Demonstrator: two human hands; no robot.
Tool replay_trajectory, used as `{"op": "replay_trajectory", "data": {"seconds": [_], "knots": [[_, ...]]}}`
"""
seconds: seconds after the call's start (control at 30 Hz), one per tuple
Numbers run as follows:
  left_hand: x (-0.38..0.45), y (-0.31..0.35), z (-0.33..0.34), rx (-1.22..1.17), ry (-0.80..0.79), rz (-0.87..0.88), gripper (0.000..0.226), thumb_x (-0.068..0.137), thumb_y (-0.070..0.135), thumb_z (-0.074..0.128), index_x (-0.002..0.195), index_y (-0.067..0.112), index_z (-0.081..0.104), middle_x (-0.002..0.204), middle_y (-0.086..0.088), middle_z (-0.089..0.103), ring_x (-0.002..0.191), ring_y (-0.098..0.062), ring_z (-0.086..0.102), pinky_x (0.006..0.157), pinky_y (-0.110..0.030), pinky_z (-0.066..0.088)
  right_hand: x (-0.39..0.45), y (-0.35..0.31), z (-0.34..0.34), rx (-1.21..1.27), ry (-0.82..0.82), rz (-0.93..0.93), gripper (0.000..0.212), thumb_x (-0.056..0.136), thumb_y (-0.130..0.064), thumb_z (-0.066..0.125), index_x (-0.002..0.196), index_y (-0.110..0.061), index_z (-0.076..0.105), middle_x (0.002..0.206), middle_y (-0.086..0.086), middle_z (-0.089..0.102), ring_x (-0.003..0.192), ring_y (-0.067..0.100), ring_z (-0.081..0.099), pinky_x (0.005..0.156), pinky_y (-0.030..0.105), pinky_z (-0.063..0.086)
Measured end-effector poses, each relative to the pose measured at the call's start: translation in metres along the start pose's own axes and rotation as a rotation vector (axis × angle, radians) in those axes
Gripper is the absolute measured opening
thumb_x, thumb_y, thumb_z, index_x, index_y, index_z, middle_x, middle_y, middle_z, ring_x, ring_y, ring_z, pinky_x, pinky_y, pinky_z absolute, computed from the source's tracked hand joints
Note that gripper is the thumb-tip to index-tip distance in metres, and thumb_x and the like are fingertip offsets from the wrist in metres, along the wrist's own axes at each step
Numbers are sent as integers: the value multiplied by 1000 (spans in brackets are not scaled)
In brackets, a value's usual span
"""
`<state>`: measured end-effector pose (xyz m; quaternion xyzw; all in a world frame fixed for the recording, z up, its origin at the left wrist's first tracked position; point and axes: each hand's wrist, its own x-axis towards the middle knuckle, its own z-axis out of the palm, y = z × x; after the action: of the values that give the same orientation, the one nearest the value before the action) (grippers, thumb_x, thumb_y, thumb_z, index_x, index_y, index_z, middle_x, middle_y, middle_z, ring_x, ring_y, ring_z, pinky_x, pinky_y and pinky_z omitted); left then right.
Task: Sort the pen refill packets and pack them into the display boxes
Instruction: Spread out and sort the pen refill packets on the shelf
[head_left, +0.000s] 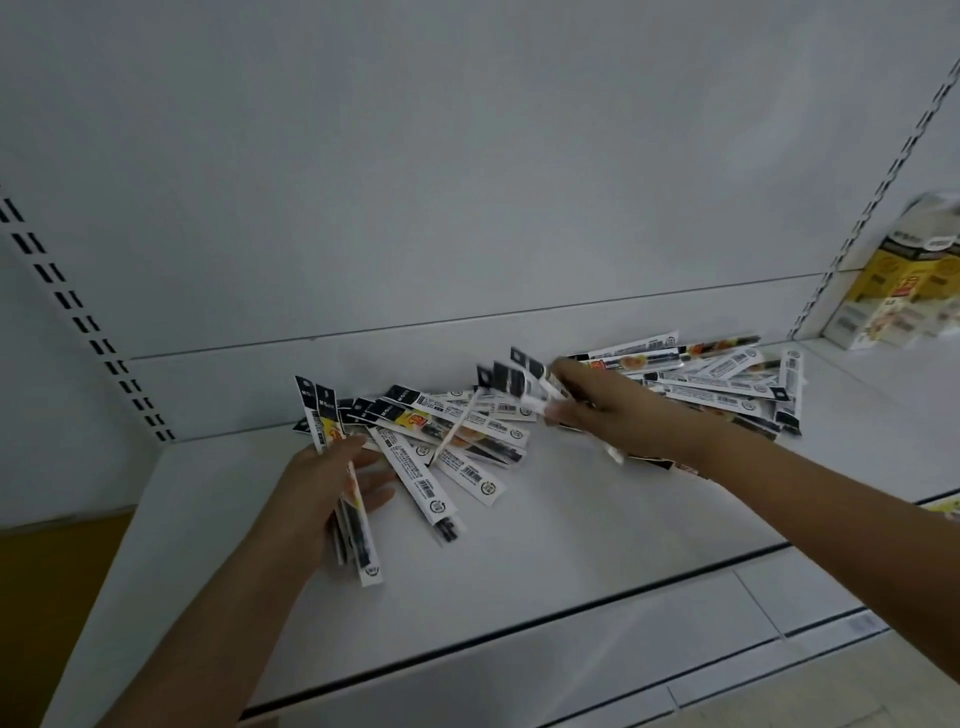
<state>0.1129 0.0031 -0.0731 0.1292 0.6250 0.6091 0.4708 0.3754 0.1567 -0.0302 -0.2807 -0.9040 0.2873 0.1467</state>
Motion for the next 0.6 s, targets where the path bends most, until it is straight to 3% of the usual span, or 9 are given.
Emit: {"op": "replay_trajectory", "data": {"seconds": [0.1, 0.17, 0.23, 0.3, 0.33, 0.43, 0.5, 0.6], "knots": [[-4, 1, 2, -21, -5, 2, 29, 97, 12, 59, 117, -9, 57, 109, -29, 66, 78, -32, 69, 62, -39, 60, 27, -18, 14, 101, 127, 27, 4, 101, -32, 49, 104, -30, 49, 77, -10, 60, 65, 11, 55, 57, 21, 42], [-6, 1, 4, -15, -21, 6, 29, 98, 13, 57, 118, -8, 57, 103, -26, 68, 77, -31, 68, 61, -37, 61, 53, -33, 30, 75, 103, 47, 24, 101, -34, 47, 121, -23, 50, 91, -3, 64, 68, 12, 59, 57, 22, 49], [-6, 1, 6, 9, -17, 10, 29, 99, 13, 56, 120, -7, 57, 103, -24, 68, 84, -32, 69, 62, -36, 62, 72, -41, 43, -26, -2, 79, 49, 98, -44, 48, 138, -15, 45, 123, 8, 60, 99, 19, 63, 81, 31, 56], [-4, 1, 6, 40, 14, 31, 29, 99, 14, 56, 122, -3, 56, 111, -24, 65, 97, -33, 67, 61, -36, 62, 73, -34, 40, -171, -41, 110, 64, 96, -51, 49, 148, -16, 35, 148, 7, 41, 130, 22, 45, 108, 41, 41], [-2, 0, 5, 54, 35, 44, 29, 99, 15, 56, 123, -1, 55, 114, -22, 63, 99, -32, 66, 59, -34, 62, 66, -28, 32, -216, -27, 108, 63, 95, -49, 51, 148, -17, 36, 149, 5, 40, 132, 21, 43, 110, 41, 38], [0, -3, 8, 133, 38, 100, 22, 100, 16, 56, 118, 4, 59, 106, -17, 67, 82, -23, 67, 50, -27, 58, 32, -2, 1, -267, 53, 138, 38, 94, -40, 60, 126, -20, 59, 119, -1, 59, 101, 13, 60, 87, 30, 49], [2, -6, 11, 216, 48, 138, 19, 100, 15, 55, 116, 5, 60, 101, -16, 68, 76, -19, 65, 46, -25, 53, 11, 2, -4, -332, 110, 200, 21, 92, -40, 62, 102, -22, 67, 87, -9, 62, 76, 10, 58, 67, 27, 43], [6, -10, 19, 335, 72, 188, 17, 99, 15, 54, 114, 7, 59, 85, -13, 67, 66, -18, 59, 51, -27, 45, 2, -24, 28, -403, 165, 299, 34, 87, -57, 59, 81, -25, 67, 70, -11, 61, 67, 9, 57, 58, 25, 40]]}}
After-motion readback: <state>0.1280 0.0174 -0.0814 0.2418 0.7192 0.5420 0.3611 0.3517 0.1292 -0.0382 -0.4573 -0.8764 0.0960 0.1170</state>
